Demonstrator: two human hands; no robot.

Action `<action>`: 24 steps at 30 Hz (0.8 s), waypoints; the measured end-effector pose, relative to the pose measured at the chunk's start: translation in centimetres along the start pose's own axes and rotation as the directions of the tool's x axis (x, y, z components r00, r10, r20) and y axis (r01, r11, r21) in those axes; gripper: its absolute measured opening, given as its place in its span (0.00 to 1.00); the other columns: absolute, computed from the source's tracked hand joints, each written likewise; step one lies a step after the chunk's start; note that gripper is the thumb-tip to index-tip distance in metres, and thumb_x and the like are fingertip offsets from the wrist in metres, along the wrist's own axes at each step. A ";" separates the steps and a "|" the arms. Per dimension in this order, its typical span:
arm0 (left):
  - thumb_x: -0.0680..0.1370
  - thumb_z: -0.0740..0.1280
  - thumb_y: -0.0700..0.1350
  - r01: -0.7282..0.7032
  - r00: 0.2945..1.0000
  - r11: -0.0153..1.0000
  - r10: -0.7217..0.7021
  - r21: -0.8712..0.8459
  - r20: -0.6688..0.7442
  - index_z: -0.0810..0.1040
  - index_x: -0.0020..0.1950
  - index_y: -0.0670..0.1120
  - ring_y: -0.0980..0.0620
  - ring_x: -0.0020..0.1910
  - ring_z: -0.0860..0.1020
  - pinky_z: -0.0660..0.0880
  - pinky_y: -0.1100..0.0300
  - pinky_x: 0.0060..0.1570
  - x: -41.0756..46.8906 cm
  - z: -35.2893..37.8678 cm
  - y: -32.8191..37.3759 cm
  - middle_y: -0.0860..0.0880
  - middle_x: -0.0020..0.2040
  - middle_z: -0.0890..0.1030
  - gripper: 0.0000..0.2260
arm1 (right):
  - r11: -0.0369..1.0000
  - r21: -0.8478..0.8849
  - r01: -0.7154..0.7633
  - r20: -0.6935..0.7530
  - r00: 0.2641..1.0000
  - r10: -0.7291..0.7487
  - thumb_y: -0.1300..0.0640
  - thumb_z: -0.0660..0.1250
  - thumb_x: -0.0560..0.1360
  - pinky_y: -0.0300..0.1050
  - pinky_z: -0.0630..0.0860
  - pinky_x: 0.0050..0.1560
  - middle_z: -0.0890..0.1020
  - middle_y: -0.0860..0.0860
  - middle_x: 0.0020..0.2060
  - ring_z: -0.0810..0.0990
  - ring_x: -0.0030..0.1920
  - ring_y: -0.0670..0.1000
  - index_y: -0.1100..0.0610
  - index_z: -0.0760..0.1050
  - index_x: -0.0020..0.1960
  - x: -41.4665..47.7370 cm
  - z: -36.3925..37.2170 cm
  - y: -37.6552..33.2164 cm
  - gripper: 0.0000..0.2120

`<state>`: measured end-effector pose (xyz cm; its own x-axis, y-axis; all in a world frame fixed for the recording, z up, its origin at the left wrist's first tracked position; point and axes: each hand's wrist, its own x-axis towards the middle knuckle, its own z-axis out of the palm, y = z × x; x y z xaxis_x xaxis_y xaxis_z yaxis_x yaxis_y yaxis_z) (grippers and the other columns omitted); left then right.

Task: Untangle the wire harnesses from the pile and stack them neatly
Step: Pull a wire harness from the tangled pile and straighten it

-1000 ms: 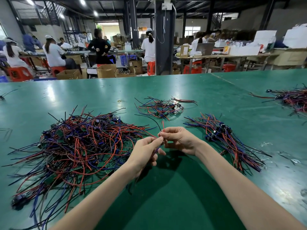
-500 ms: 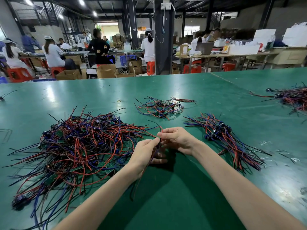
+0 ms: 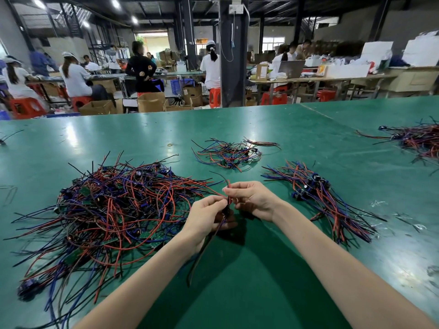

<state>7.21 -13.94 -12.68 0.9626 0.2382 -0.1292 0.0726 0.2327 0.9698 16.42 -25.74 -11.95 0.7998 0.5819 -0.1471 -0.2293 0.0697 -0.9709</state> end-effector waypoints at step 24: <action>0.73 0.70 0.36 -0.025 1.000 0.999 0.025 0.023 -0.007 0.78 0.40 0.42 0.59 0.23 0.68 0.67 0.69 0.24 0.5 -0.8 0.5 0.50 0.29 0.75 0.04 | 0.996 0.081 0.025 0.121 0.992 -0.035 0.53 0.69 0.70 0.40 0.74 0.33 0.78 0.58 0.34 0.76 0.30 0.50 0.66 0.77 0.45 -0.8 0.9 1.3 0.15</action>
<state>7.52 -13.00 -12.42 0.9623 0.2504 -0.1058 0.0540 0.2052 0.9772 15.01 -25.40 -12.93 0.7341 0.6732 -0.0889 -0.2529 0.1495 -0.9559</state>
